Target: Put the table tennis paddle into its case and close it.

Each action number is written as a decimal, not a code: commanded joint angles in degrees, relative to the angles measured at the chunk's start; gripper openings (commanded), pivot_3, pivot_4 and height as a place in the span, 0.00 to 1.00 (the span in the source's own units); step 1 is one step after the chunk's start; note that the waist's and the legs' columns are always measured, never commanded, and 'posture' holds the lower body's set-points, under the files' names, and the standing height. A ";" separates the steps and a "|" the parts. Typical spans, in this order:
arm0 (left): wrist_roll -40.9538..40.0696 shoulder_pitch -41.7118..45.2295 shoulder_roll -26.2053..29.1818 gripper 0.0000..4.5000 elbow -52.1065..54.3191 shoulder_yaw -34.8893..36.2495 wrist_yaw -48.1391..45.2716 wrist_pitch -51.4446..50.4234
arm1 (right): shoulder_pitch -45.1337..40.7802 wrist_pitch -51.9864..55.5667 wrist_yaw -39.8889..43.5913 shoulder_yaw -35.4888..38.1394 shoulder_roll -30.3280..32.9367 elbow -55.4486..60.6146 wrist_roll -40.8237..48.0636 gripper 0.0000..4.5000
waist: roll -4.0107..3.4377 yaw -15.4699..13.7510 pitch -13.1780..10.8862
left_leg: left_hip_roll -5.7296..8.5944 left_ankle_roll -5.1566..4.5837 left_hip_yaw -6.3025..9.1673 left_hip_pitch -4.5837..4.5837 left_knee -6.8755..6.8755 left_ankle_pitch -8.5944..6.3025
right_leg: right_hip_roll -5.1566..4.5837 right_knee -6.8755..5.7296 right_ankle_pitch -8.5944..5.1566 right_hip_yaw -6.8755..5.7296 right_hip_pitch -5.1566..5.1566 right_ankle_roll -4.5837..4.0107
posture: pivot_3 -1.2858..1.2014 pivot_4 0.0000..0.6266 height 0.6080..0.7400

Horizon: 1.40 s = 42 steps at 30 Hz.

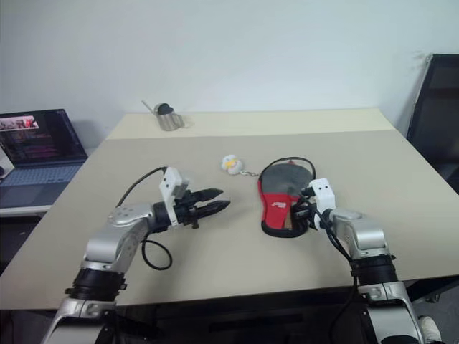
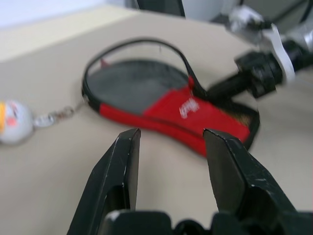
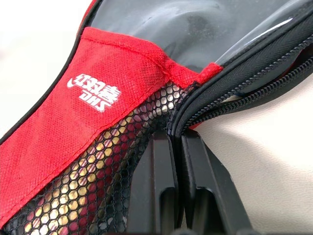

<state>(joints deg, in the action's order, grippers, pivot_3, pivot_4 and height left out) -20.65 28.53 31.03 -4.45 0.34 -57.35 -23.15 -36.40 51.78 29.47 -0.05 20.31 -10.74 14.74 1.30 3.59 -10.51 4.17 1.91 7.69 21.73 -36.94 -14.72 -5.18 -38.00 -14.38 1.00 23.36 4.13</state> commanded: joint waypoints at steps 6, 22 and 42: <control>-5.96 -5.22 6.03 0.49 9.64 0.63 -6.67 -5.63 | 2.02 5.84 4.95 -3.88 -2.84 7.55 4.63 0.01 | 0.00 0.16 0.00 | -0.13 0.04 -0.02 0.06 0.02 -0.04 | 0.02 0.01 -0.01 0.04 0.09 -0.01 | 0.52 0.24 1.00; -10.10 -12.33 9.08 0.49 19.70 -1.77 -9.63 -10.52 | 12.08 19.30 2.25 -3.84 -3.20 28.45 11.25 0.01 | -0.02 -0.48 -0.01 | -0.61 0.11 -0.08 0.10 0.03 -0.08 | 0.18 0.07 -0.01 -0.03 0.09 -0.09 | 0.52 0.24 1.00; -9.23 -11.64 8.83 0.49 17.63 -2.98 -10.25 -8.63 | 21.62 29.06 -4.43 2.28 -3.28 40.61 17.17 0.01 | -0.02 -1.75 -0.01 | -0.61 0.11 -0.05 0.13 0.04 -0.09 | 0.18 0.18 -0.02 -0.09 0.04 -0.08 | 0.52 0.24 1.00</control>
<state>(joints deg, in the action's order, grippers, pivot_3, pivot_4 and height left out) -29.35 16.43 39.80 12.81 -2.88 -67.05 -32.92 -15.71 79.29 25.12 2.02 17.18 27.88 30.43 1.28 1.84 -10.52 3.56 2.02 7.63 21.86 -36.90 -14.82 -5.00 -37.81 -14.40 0.91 23.38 4.05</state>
